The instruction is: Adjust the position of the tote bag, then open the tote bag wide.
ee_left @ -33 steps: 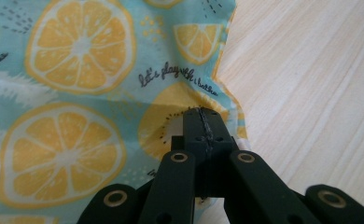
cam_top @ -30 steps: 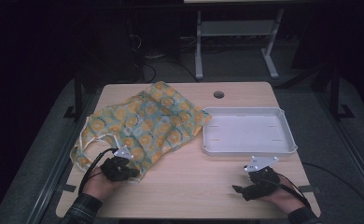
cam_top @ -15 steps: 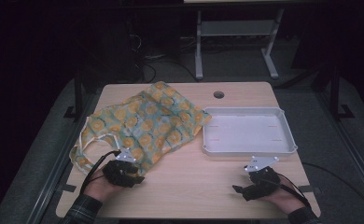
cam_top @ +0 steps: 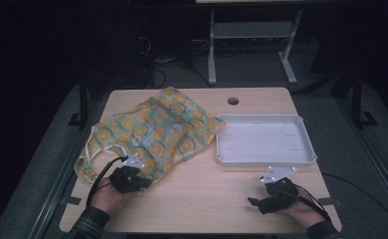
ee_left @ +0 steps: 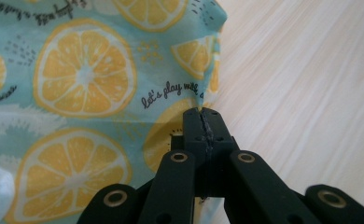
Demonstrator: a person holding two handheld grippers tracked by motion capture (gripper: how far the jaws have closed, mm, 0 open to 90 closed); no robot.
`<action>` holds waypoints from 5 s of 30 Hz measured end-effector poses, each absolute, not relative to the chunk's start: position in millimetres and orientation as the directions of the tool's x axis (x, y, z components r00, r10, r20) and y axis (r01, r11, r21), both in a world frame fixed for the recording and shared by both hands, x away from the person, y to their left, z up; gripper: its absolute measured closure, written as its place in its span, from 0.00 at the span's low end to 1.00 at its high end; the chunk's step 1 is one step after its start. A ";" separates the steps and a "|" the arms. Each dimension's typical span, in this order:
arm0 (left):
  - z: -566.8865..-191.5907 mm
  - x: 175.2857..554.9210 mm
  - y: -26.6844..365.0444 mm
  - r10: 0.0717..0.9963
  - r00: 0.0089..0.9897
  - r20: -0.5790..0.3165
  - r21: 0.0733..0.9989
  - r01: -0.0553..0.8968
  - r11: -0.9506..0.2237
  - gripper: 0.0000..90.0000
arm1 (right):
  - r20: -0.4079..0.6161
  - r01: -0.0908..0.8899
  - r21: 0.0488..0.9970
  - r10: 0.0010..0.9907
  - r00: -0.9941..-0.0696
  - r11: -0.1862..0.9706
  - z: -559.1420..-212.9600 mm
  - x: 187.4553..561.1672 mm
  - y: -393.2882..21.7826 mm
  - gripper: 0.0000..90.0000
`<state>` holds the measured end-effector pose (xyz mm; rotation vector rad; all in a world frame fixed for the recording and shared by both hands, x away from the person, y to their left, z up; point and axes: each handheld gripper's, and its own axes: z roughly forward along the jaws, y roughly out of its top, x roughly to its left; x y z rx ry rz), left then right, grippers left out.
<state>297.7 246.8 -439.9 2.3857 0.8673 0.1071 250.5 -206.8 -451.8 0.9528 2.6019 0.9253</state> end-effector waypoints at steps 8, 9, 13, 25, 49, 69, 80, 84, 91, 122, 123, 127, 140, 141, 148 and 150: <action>-433.3 300.4 216.7 0.553 0.817 -0.164 0.581 0.533 -0.616 1.00 | 0.009 0.506 0.629 0.645 -0.764 0.590 -451.8 250.2 -206.9 0.19; -433.2 301.4 213.0 0.543 0.824 -0.164 0.580 0.526 -0.623 1.00 | 0.009 0.506 0.629 0.645 -0.764 0.590 -451.8 250.2 -206.9 0.19; -434.4 306.3 193.7 0.523 0.832 -0.185 0.582 0.522 -0.624 1.00 | 0.010 0.507 0.628 0.645 -0.764 0.590 -452.4 250.6 -207.1 0.19; -438.6 319.6 157.6 0.464 0.864 -0.196 0.577 0.484 -0.657 1.00 | 0.007 0.505 0.623 0.642 -0.767 0.597 -453.0 250.4 -207.1 0.19; -451.2 338.1 87.2 0.398 0.886 -0.237 0.620 0.453 -0.641 0.95 | 0.017 0.511 0.628 0.647 -0.762 0.586 -452.9 250.2 -208.3 0.18; -412.1 306.1 216.2 0.561 0.815 -0.147 0.673 0.498 -0.547 0.54 | 0.051 0.463 0.691 0.601 -0.797 0.555 -438.3 267.6 -166.7 0.23; -421.8 278.3 283.5 0.695 0.705 -0.138 0.660 0.589 -0.466 0.52 | 0.114 0.462 0.679 0.539 -0.834 0.571 -438.9 296.0 -115.8 0.44; -424.3 268.3 297.0 0.725 0.674 -0.140 0.660 0.610 -0.439 0.52 | 0.145 0.489 0.628 0.526 -0.838 0.606 -452.6 304.1 -106.0 0.50; -426.1 265.5 299.0 0.730 0.670 -0.134 0.660 0.610 -0.438 0.52 | 0.189 0.512 0.607 0.515 -0.836 0.608 -455.1 308.6 -101.0 0.75; -425.2 255.0 298.4 0.666 0.739 -0.102 0.642 0.560 -0.523 0.44 | 0.128 0.394 0.669 0.424 -0.897 0.631 -426.0 312.4 -116.0 0.57; -425.7 253.6 298.7 0.653 0.751 -0.093 0.638 0.549 -0.540 0.41 | 0.118 0.365 0.684 0.398 -0.910 0.632 -424.3 310.4 -110.0 0.53; -430.6 247.9 298.7 0.634 0.769 -0.081 0.623 0.535 -0.570 0.36 | 0.103 0.319 0.693 0.350 -0.931 0.646 -425.2 308.8 -100.7 0.50; -447.7 246.1 290.1 0.589 0.805 -0.074 0.541 0.529 -0.654 0.21 | 0.057 0.212 0.640 0.230 -0.972 0.738 -444.0 300.1 -62.0 0.27; -449.4 246.6 289.7 0.586 0.806 -0.076 0.538 0.528 -0.657 0.20 | 0.051 0.206 0.616 0.223 -0.974 0.760 -449.2 299.7 -59.9 0.22; -452.8 247.5 287.2 0.585 0.809 -0.051 0.527 0.519 -0.673 0.20 | 0.055 0.216 0.575 0.226 -0.973 0.789 -458.1 299.8 -56.6 0.20; -452.7 246.5 285.9 0.588 0.808 -0.027 0.526 0.512 -0.679 0.23 | 0.055 0.209 0.569 0.217 -0.975 0.796 -459.7 299.4 -55.9 0.20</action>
